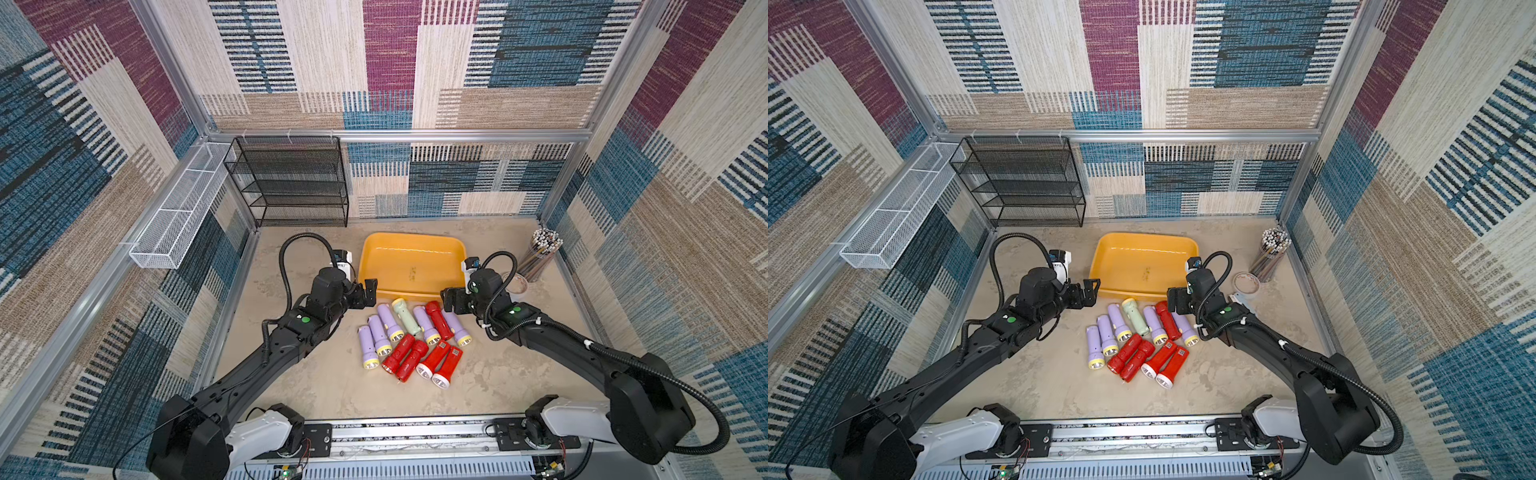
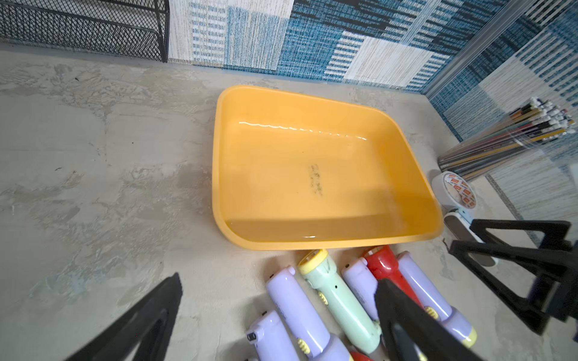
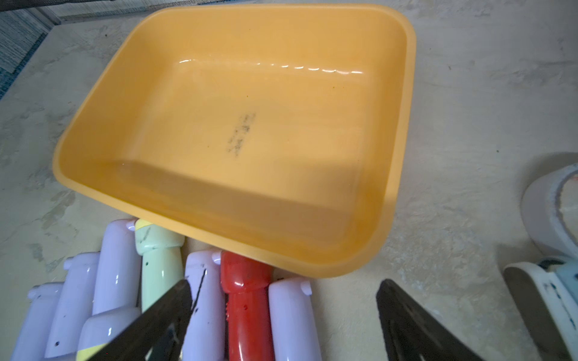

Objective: Put the flashlights into the storage boxes
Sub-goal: Pick up the flashlight from the center of the board.

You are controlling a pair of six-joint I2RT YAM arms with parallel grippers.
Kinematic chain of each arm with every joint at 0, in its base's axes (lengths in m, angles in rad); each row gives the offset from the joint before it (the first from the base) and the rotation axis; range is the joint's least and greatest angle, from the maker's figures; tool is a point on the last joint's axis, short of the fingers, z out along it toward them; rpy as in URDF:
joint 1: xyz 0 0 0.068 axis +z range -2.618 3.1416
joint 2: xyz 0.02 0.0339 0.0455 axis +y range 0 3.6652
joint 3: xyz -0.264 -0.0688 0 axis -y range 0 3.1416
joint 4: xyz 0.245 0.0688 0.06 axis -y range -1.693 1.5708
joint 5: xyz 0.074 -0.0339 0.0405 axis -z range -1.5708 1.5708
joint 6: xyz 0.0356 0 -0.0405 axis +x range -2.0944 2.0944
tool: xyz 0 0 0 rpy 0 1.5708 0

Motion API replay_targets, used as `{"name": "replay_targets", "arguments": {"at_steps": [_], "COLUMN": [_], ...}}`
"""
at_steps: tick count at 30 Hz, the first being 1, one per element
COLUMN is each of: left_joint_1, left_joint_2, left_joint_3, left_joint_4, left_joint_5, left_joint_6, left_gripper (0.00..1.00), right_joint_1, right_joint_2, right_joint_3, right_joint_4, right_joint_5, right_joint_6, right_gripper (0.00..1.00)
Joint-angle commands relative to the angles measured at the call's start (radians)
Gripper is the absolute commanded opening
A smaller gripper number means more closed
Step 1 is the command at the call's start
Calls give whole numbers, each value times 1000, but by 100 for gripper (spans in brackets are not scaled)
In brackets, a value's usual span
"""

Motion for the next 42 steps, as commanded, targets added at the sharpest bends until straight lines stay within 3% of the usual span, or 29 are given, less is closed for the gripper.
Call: {"name": "replay_targets", "arguments": {"at_steps": [1,11,21,28,36,42], "left_joint_1": [2,1,-1,-15,-122,-245], "left_joint_2": [25,109,103,79,41,66], "left_joint_3": [31,112,145,144,207,281], "left_joint_4": [-23,-211,-366,-379,-460,-548], "left_joint_5": [6,101,89,238,321,243], "left_joint_6": [-11,-41,-32,-31,-19,-12], "left_gripper": [99,92,99,99,99,99], "right_joint_1": [4,13,13,13,14,14], "right_joint_2": [-38,35,97,136,190,210], "right_joint_3": [-30,-40,-53,-30,9,23], "right_joint_4": [-17,-77,-84,-101,-130,-144], "right_joint_5": [-73,-92,-74,-55,-35,-32], "right_joint_6": [33,70,89,79,64,62], "right_gripper": [93,77,70,67,60,59]}}
